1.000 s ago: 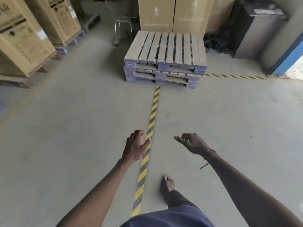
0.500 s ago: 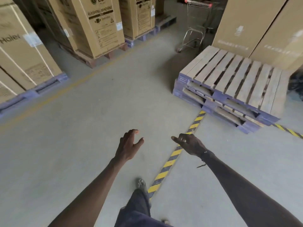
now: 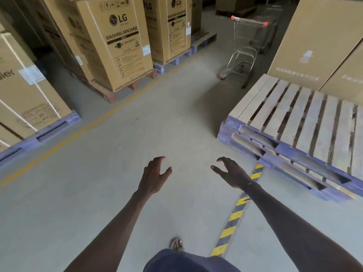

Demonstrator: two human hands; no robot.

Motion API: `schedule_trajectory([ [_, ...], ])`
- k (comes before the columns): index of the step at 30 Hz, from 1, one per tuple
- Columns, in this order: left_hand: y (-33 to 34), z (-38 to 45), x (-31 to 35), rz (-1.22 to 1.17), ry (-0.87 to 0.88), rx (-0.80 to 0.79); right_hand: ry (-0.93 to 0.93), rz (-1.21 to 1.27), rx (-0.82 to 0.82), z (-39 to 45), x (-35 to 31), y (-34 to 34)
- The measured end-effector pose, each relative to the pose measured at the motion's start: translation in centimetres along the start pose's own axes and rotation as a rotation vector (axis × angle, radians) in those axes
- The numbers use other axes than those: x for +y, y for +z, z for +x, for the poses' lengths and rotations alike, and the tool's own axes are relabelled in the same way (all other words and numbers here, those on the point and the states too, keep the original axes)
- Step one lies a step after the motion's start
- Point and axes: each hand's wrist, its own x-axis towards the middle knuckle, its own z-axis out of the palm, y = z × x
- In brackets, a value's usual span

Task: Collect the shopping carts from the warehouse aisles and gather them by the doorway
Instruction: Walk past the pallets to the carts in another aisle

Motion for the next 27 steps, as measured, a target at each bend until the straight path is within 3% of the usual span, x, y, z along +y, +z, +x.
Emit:
schedule_trajectory([
  [14, -1.6, 36.0, 0.4, 0.027, 0.043, -0.08, 0.061, 0.053, 0.018, 32.7, 1.5, -6.5],
  [27, -7.0, 74.4, 4.9, 0.0, 0.062, -0.01, 0.021, 0.074, 0.135, 69.3, 0.8, -22.1],
])
